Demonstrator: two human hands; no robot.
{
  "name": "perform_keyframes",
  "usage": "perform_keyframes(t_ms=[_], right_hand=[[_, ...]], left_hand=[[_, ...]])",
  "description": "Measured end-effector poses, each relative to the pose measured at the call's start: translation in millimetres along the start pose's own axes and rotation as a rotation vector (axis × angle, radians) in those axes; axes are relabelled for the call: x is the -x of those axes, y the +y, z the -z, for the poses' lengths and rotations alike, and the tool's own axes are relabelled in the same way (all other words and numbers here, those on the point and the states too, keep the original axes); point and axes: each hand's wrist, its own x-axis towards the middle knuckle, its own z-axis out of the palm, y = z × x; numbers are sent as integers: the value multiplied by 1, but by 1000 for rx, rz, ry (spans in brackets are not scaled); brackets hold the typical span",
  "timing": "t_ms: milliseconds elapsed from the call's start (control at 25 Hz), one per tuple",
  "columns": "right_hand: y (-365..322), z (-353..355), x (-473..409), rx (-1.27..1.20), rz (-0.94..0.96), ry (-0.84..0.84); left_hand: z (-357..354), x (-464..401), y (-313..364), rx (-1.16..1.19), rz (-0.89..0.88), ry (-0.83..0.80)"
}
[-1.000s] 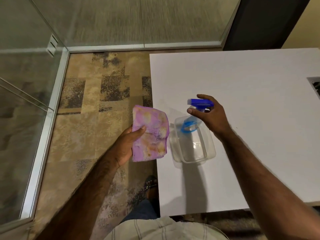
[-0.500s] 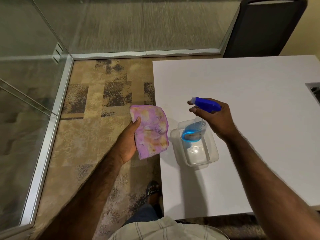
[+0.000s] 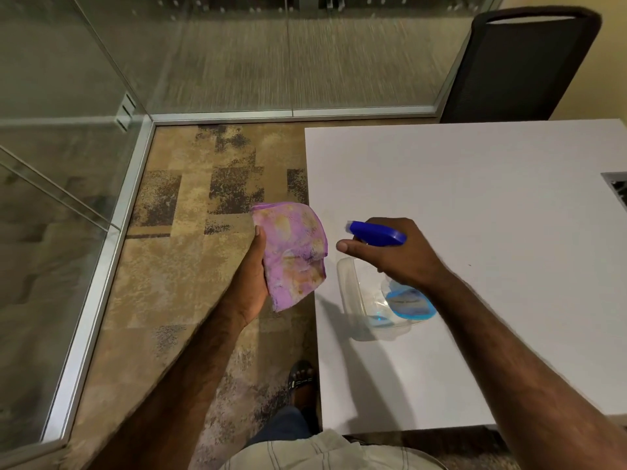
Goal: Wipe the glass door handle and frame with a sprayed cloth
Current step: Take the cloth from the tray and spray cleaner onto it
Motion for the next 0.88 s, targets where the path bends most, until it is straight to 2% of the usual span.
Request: perform_keyframes(t_ms=[280,520,640,880], right_hand=[[1,-17,-6,53,-27,43],[0,-5,0,47,69,-95],[6,-3,6,53,68,-109],[20,3,5,152,124,-136]], left_hand=[[2,2,-9,52,-6,21],[1,0,2,111,-36,97],[1,-2,11,144,-105,125],[-4,-2,16,171,-122,119]])
